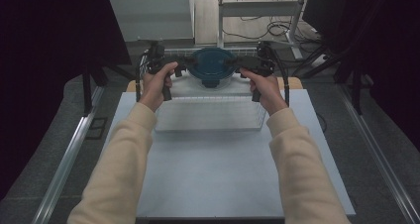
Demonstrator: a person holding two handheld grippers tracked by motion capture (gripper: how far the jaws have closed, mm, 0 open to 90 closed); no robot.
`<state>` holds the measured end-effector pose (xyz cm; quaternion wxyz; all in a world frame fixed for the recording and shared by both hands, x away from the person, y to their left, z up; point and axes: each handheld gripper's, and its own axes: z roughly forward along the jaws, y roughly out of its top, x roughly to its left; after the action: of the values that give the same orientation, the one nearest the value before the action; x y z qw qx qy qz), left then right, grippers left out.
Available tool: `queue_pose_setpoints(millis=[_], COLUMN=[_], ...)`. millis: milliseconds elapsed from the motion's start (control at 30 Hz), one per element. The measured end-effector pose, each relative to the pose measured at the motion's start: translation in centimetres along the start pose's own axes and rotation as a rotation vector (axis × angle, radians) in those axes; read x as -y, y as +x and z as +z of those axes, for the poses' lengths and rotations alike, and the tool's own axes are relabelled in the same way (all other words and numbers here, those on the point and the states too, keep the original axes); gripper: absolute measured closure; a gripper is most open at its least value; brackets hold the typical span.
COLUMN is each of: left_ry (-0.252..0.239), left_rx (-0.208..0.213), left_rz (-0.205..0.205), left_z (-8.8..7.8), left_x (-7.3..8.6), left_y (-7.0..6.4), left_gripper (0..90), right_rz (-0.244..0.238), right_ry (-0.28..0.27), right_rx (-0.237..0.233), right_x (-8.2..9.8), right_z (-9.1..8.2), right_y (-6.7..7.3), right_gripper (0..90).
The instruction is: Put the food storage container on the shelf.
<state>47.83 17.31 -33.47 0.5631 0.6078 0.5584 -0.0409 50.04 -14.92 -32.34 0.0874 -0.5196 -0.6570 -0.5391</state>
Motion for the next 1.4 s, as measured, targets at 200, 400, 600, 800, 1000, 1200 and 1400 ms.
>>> queue_pose_setpoints(millis=[200, 400, 600, 800, 1000, 1200, 1400], left_ry=[-0.007, -0.017, -0.017, 0.004, 0.013, 0.059, 0.131], left_rx=[-0.032, -0.045, -0.040, -0.039, -0.015, -0.065, -0.119], left_rz=[0.086, 0.128, 0.223, 0.371, 0.406, 0.438, 0.422], left_z=[-1.5, -2.8, -4.8, -8.0, -11.2, -12.7, -12.0], left_x=[0.3, 0.6, 2.4, 6.3, 10.6, 16.5, 21.3], left_y=[-1.1, -1.8, -2.7, -3.7, -3.5, -2.1, 0.7], left_gripper=[23.4, 23.5, 23.5, 23.3, 23.2, 22.9, 22.3], right_rz=[-0.057, -0.163, -0.253, -0.375, -0.481, -0.531, -0.544], right_ry=[0.008, -0.060, -0.067, -0.072, -0.072, -0.044, 0.001], right_rx=[0.043, 0.128, 0.146, 0.153, 0.147, 0.144, 0.180], right_x=[0.4, 0.6, 1.6, 4.9, 10.2, 15.8, 20.7], right_z=[-0.6, -1.7, -3.7, -7.2, -10.5, -12.0, -12.1], right_y=[1.1, 2.6, 3.5, 3.7, 3.1, 1.8, -0.6], right_gripper=[15.9, 15.3, 14.9, 15.7, 16.3, 17.8, 17.9])
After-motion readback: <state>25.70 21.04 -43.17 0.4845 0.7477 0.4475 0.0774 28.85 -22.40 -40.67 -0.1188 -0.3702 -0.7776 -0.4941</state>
